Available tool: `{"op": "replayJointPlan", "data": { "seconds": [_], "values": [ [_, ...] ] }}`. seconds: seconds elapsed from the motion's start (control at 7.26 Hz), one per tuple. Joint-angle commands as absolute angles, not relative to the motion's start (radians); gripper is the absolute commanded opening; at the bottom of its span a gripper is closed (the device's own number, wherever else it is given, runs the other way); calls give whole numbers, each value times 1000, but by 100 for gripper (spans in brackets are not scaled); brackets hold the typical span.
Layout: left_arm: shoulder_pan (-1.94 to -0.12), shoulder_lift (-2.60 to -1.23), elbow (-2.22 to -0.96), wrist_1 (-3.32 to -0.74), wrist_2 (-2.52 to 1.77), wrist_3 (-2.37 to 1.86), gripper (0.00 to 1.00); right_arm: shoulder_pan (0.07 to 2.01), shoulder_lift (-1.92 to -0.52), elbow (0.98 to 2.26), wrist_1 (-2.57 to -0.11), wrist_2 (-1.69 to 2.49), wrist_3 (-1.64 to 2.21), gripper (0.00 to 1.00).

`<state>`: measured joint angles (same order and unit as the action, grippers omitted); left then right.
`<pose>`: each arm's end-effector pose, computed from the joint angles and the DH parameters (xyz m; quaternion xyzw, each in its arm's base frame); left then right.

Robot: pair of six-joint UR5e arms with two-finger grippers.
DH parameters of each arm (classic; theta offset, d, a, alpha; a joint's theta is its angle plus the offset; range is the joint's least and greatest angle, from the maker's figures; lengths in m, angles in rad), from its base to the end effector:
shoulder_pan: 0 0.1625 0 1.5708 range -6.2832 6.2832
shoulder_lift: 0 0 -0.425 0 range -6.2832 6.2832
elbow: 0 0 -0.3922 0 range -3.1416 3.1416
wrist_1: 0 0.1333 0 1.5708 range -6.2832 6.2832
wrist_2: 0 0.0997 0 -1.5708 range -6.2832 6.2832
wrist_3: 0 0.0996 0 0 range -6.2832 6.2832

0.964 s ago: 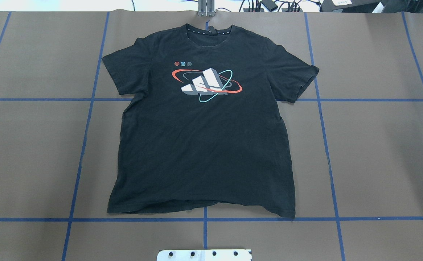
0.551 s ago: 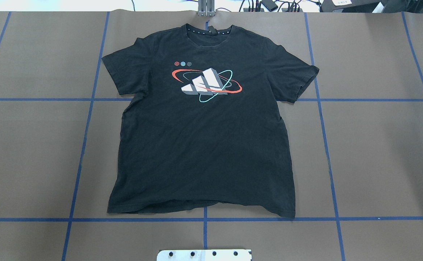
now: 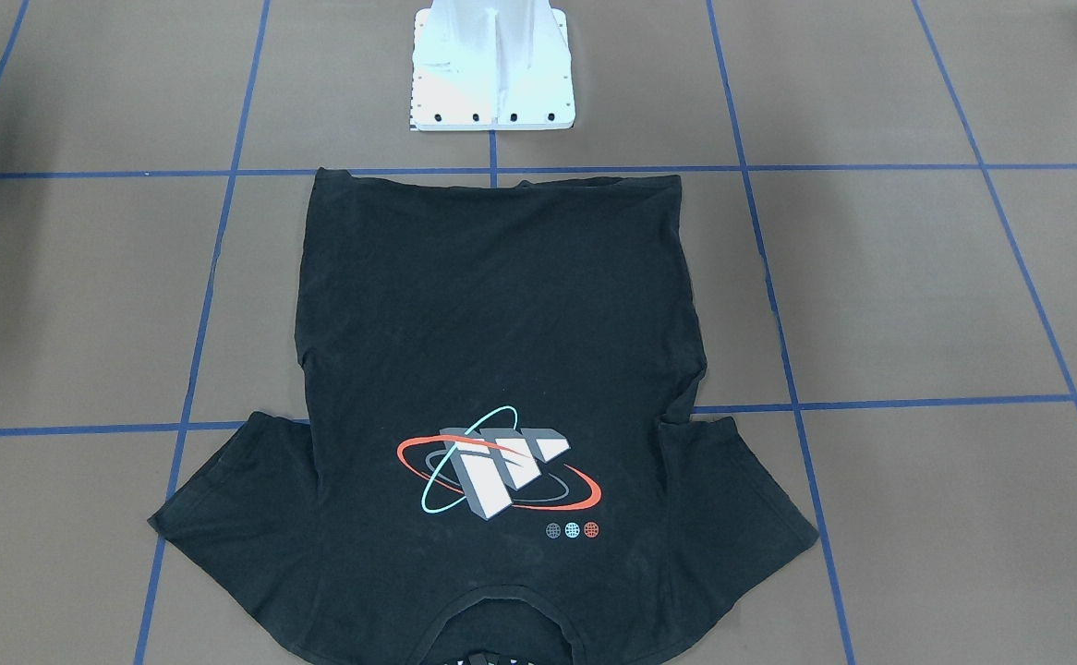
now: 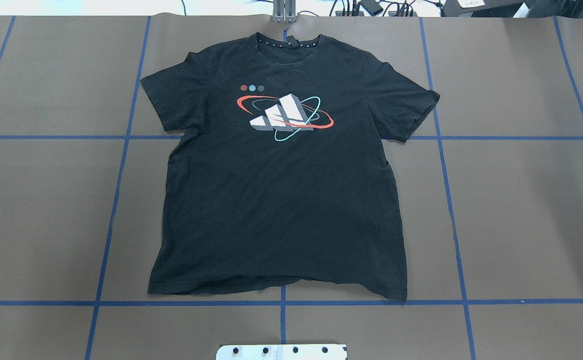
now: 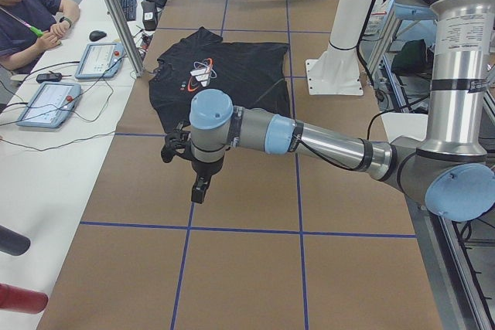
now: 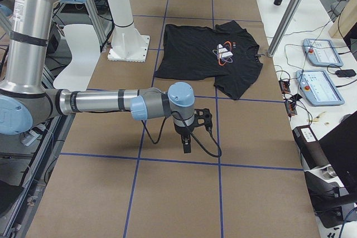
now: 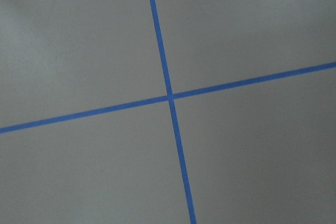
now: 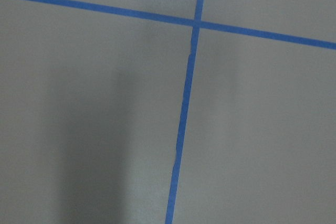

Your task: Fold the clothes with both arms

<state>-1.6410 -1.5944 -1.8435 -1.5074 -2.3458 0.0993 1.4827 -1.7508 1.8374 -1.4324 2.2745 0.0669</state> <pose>-0.0984 -0.4929 0.5191 0.1390 0.3649 0.0573 0.9188 0.0309 -0.4332 0.5985 0.0786 -0.3496 -0.0486 0.9323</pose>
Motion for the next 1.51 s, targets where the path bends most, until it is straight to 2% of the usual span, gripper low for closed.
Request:
{"op": "replayJointPlan", "data": {
  "seconds": [0.0, 0.41, 0.69, 0.83, 1.1, 1.38],
  "values": [
    [-1635, -1641, -1830, -1704, -2342, 71, 100, 1471, -1648, 1803, -1428, 2304, 80, 99],
    [-1567, -1721, -1708, -1803, -2355, -38, 100, 1402, -1406, 1639, -1428, 2322, 168, 99],
    [-1519, -1739, -1617, -2039, -2355, -208, 100, 1333, -1307, 1548, -1419, 2319, 295, 100],
    [-1467, -1756, -1585, -2071, -2353, -210, 100, 1298, -1260, 1495, -1364, 2316, 386, 100],
    [-1421, -1793, -1553, -2075, -2353, -213, 100, 1206, -1185, 1329, -1103, 2278, 634, 100],
    [-1417, -1810, -1528, -2077, -2353, -213, 100, 1109, -1073, 1209, -1020, 2176, 761, 99]
  ]
}}
